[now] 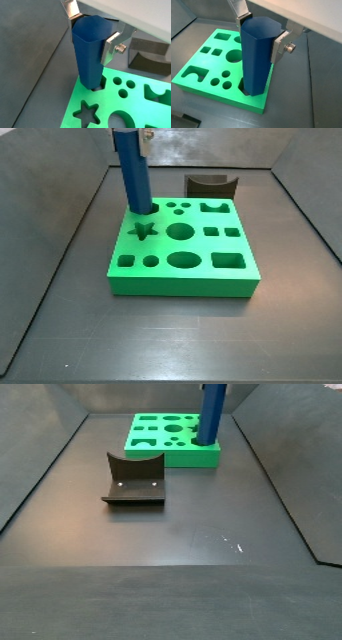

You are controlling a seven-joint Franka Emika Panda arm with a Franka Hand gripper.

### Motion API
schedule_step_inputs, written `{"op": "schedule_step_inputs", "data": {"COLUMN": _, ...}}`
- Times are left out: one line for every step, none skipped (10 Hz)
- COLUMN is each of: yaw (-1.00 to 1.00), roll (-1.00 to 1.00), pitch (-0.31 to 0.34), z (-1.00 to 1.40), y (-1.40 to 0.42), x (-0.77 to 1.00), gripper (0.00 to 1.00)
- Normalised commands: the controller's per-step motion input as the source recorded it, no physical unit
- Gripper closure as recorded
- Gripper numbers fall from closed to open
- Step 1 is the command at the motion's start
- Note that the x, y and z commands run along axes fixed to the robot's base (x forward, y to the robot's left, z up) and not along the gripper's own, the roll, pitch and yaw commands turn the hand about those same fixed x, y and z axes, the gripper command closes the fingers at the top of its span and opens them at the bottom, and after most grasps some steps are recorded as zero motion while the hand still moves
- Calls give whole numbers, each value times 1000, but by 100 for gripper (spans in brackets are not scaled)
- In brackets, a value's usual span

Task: Insert the hexagon object.

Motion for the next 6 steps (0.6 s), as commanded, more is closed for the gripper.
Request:
{"op": "schedule_step_inputs", "data": {"yaw": -286, "roll": -51, "pitch": 194, "z": -594, "y": 0, "x": 617, "gripper": 100}}
{"op": "schedule_step_inputs", "data": {"yaw": -186, "roll": 20, "pitch": 229, "z": -783, "y": 131, "x": 840, "gripper": 100}}
{"op": "schedule_step_inputs", "data": {"yaw": -40, "roll": 93, "pitch": 269, "z": -654, "y": 326, "x": 817, "gripper": 100}}
{"op": "schedule_step_inputs", "data": {"yaw": -223, "roll": 0, "pitch": 93, "z": -451, "y": 177, "x": 0, "gripper": 100}}
{"op": "schedule_step_inputs", "data": {"yaw": -91, "roll": 0, "pitch": 46, "z": -260, "y": 49, "x": 0, "gripper": 100}}
{"op": "schedule_step_inputs", "data": {"yaw": 0, "roll": 159, "pitch": 0, "z": -183, "y": 0, "x": -26, "gripper": 100}}
